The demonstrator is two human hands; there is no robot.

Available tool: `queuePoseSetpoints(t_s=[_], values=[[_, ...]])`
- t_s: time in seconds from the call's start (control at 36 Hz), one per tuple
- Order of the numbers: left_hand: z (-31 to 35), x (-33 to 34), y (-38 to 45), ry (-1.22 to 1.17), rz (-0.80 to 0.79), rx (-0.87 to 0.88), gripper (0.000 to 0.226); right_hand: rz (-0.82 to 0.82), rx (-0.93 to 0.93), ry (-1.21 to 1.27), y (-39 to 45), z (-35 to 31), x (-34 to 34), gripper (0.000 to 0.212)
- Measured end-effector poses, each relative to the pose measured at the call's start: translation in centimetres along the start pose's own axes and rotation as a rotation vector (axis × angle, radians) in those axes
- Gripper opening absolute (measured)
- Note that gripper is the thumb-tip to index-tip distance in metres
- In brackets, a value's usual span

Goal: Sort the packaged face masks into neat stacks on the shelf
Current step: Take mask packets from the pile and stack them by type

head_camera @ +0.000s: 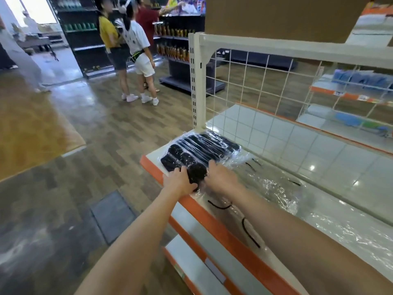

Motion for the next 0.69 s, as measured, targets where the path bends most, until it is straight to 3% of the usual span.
queuePoseSetpoints(t_s=[0.08, 0.22, 0.31, 0.42, 0.53, 0.64, 0.69], values=[[0.6, -0.6, -0.4, 0.060, -0.002, -0.007, 0.067, 0.062, -0.033, -0.084, -1.1, 0.9, -1.2, 0.012], [2.2, -2.0, -1.7, 0.084, 0.032, 0.009, 0.055, 0.089, -0.113, -0.219, -3.2, 1.7, -3.3, 0.033], [4.1, -2.9, -3.1, 0.129, 0.054, 0.048, 0.055, 0.101, -0.114, -0.223, -4.8, 2.4, -4.6, 0.035], [7.8, -4.0, -5.7, 0.160, 0.142, 0.163, 0.035, 0.113, -0.101, -0.229, -7.3, 4.0, -5.8, 0.036], [12.6, -3.9, -9.4, 0.224, 0.206, 0.271, 0.046, 0.128, -0.050, -0.143, -11.5, 6.7, -7.4, 0.042], [18.4, -3.3, -13.7, 0.285, 0.269, 0.391, 0.031, 0.125, 0.015, -0.199, -16.6, 10.8, -8.7, 0.048], [21.8, -2.6, -16.3, 0.366, 0.270, 0.467, 0.034, 0.116, 0.072, -0.179, -19.4, 13.4, -9.1, 0.047]])
Point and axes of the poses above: each hand's wrist, its own y-axis towards the middle knuckle, its own x-axis out of the palm, z = x × y, the point moved 9 cm from there along y, towards the middle knuckle, and after that the axes turned 5 degrees about -x, right-handed, at the moved point
